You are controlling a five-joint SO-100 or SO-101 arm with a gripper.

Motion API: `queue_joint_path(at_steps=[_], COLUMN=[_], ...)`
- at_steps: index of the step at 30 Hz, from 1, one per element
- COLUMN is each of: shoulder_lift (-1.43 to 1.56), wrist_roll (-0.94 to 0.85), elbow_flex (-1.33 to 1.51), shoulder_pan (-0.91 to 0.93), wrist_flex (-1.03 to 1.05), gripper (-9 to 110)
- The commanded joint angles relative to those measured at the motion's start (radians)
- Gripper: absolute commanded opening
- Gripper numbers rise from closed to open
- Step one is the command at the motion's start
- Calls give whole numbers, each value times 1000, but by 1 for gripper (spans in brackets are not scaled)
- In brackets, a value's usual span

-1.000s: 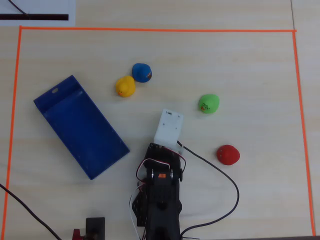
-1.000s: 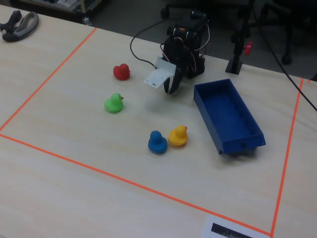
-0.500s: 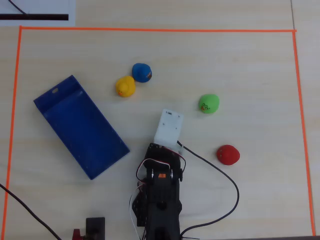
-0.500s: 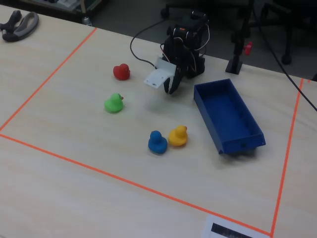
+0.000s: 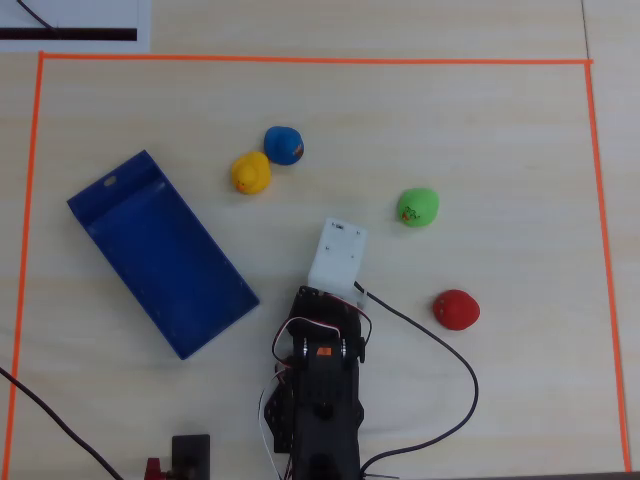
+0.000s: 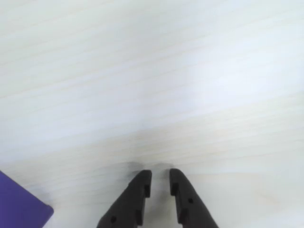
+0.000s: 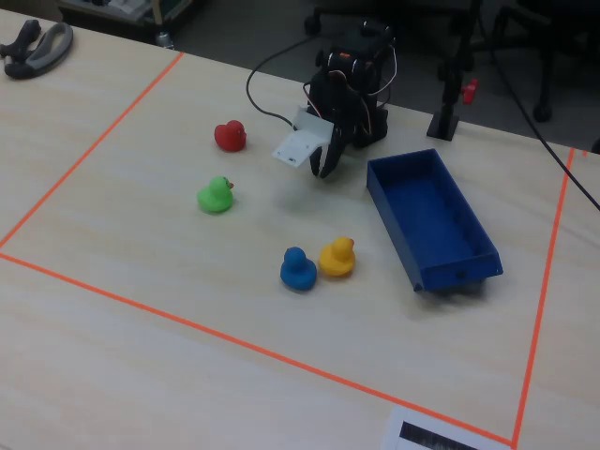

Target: Grasp red duck and put it into box.

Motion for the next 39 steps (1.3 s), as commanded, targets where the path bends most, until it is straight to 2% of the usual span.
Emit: queue_joint_path(at_steps=[1,23,34,39], shoulder_lift=[-9,-9,-14,-106], wrist_roll=[0,-2,-44,-43], elbow_flex=[-6,-6,-9,-124], shoulder_pan=[5,18,52,101], wrist_flex=[20,20,-6,-46], gripper=[2,4,0,0])
